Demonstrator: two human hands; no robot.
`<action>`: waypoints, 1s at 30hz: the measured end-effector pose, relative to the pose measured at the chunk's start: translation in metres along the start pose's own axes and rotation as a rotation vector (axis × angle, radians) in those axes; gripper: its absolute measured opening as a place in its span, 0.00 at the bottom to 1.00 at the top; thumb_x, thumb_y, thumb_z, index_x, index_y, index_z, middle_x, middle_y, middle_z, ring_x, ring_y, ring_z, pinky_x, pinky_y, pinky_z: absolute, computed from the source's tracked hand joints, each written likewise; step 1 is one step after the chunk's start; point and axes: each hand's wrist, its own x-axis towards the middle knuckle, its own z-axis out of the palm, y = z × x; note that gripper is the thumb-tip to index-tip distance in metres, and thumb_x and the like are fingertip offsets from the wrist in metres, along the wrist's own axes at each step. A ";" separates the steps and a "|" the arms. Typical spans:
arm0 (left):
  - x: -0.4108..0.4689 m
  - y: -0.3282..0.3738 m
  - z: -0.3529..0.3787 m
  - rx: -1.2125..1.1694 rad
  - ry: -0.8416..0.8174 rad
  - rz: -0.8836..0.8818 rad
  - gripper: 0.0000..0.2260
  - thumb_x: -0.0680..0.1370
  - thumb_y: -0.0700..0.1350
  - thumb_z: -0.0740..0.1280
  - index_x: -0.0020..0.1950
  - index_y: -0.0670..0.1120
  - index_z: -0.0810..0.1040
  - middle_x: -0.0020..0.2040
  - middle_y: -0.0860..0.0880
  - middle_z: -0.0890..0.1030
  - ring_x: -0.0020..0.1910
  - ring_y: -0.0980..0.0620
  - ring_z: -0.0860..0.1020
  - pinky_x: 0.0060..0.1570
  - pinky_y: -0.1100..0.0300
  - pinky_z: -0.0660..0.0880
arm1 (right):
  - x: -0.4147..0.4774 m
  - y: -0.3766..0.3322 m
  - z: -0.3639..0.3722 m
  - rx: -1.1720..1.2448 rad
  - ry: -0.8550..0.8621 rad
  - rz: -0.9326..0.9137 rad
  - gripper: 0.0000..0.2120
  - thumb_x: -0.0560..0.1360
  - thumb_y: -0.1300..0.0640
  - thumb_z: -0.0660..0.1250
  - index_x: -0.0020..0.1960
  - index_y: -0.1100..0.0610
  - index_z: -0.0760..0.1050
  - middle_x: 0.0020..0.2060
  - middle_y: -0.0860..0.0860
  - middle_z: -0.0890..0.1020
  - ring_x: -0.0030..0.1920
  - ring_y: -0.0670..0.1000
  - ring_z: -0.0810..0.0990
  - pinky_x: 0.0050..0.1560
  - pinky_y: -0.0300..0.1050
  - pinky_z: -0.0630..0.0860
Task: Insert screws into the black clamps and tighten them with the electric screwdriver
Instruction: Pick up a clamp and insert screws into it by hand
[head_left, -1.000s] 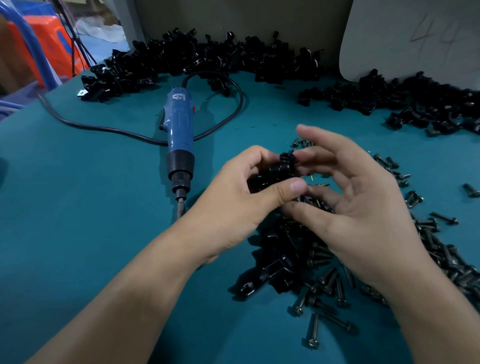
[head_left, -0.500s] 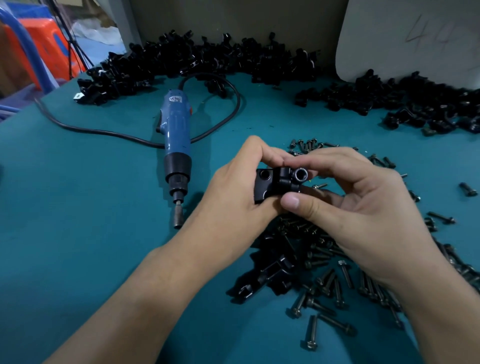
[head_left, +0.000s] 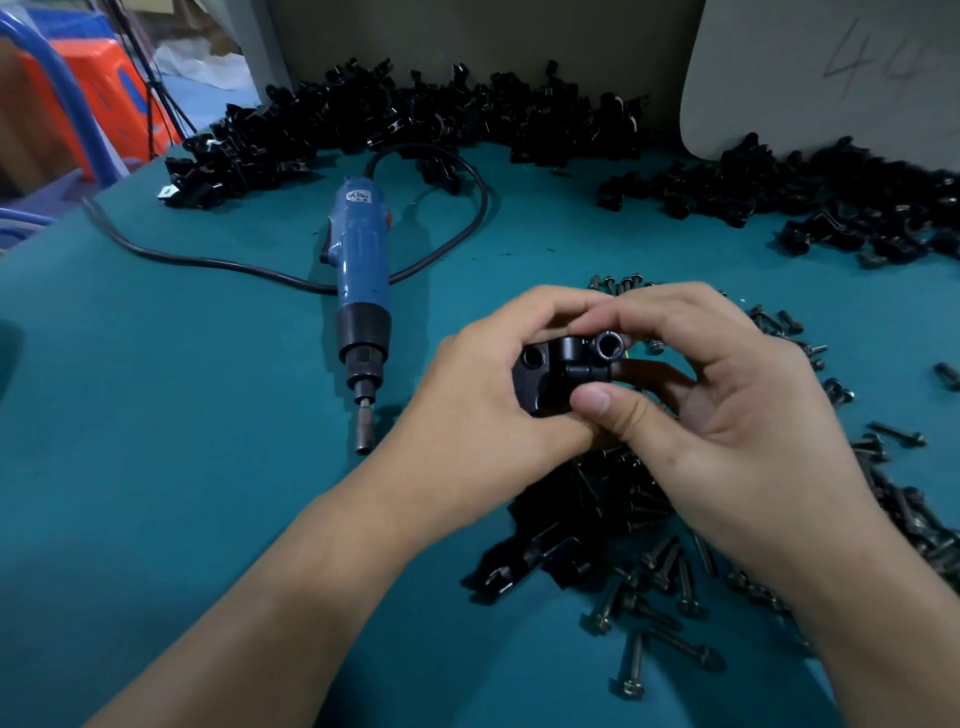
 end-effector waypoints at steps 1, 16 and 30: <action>0.000 0.000 0.000 0.027 0.008 0.013 0.23 0.70 0.36 0.72 0.64 0.50 0.80 0.54 0.55 0.86 0.57 0.54 0.84 0.59 0.55 0.80 | 0.000 -0.002 -0.001 0.020 -0.002 0.008 0.13 0.72 0.55 0.77 0.56 0.47 0.83 0.53 0.46 0.81 0.61 0.50 0.81 0.61 0.44 0.80; -0.004 -0.002 0.011 0.133 0.150 0.009 0.12 0.71 0.43 0.73 0.49 0.52 0.73 0.44 0.55 0.86 0.45 0.52 0.85 0.41 0.50 0.81 | 0.000 -0.003 0.000 0.037 0.028 0.073 0.16 0.64 0.47 0.82 0.51 0.38 0.86 0.49 0.43 0.78 0.50 0.46 0.79 0.57 0.41 0.77; -0.002 -0.003 0.010 0.136 0.125 0.039 0.09 0.77 0.48 0.76 0.52 0.57 0.78 0.44 0.62 0.83 0.45 0.60 0.82 0.44 0.71 0.74 | 0.000 0.000 0.000 0.151 0.046 0.083 0.10 0.74 0.51 0.74 0.55 0.49 0.81 0.48 0.49 0.85 0.51 0.49 0.84 0.51 0.38 0.81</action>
